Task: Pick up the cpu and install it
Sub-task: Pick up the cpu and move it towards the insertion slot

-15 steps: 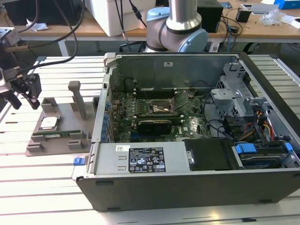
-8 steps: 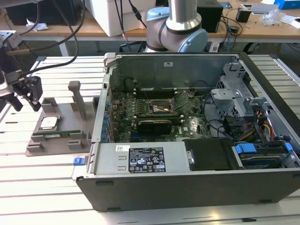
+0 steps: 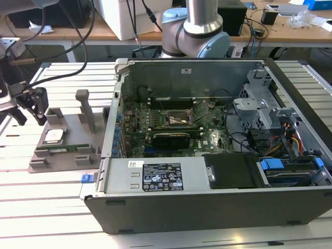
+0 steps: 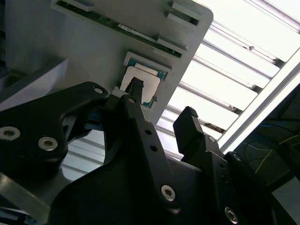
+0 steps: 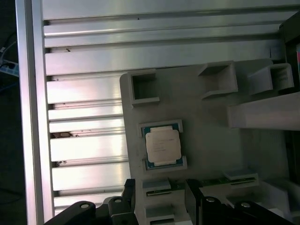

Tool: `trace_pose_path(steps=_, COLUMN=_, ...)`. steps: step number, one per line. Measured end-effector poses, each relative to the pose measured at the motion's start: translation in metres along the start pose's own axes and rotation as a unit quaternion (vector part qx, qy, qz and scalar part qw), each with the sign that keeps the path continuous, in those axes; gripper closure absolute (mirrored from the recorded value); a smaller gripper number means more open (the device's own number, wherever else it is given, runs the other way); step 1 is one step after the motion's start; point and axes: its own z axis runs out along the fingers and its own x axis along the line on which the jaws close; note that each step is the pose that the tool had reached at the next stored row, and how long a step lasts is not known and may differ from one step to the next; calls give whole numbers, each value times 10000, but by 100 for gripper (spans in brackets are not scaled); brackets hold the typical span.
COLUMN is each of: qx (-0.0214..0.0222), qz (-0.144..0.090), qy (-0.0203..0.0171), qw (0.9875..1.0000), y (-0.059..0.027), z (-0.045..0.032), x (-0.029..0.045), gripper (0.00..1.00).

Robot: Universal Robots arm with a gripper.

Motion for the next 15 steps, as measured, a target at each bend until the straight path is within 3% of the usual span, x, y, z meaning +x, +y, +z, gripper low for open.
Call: trace_pose_path(steps=15, qx=0, qz=0, qy=0, qw=10000, y=-5, z=151, x=2, gripper=46)
